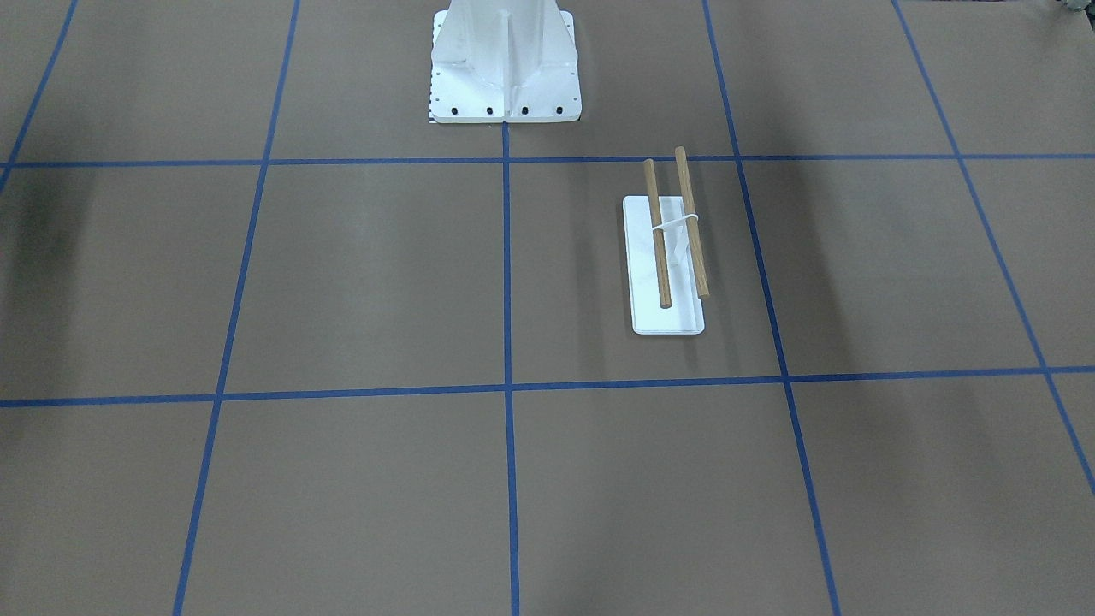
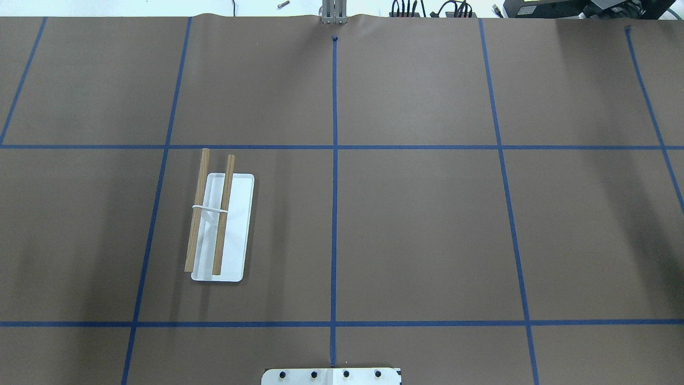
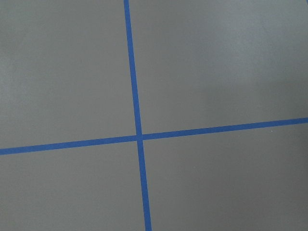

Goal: Hang towel on rack

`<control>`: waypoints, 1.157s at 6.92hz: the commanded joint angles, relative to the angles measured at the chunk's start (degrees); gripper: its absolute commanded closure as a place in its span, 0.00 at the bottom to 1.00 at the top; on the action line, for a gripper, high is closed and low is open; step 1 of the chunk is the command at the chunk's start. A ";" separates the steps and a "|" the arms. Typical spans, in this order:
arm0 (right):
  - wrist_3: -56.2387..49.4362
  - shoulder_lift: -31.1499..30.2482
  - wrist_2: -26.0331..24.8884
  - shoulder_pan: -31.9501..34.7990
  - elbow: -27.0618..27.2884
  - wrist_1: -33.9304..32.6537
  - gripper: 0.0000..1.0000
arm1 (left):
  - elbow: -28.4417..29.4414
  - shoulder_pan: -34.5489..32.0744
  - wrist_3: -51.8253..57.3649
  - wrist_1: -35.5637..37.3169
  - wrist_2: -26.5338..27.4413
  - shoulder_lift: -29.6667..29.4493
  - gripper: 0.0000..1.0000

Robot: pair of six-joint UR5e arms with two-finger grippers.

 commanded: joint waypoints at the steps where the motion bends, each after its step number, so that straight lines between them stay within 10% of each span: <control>1: 0.16 -0.36 0.09 -0.11 0.08 0.01 0.00 | 0.63 0.23 -1.03 -0.22 -0.57 -0.68 0.02; 5: -0.45 -5.09 1.68 -0.29 0.17 0.10 0.00 | -0.51 0.32 -8.82 -7.95 -2.94 1.87 0.02; 8: -1.15 -17.04 -2.63 1.98 -4.90 19.50 0.00 | 3.34 0.32 -9.39 -7.86 -2.68 -1.20 0.02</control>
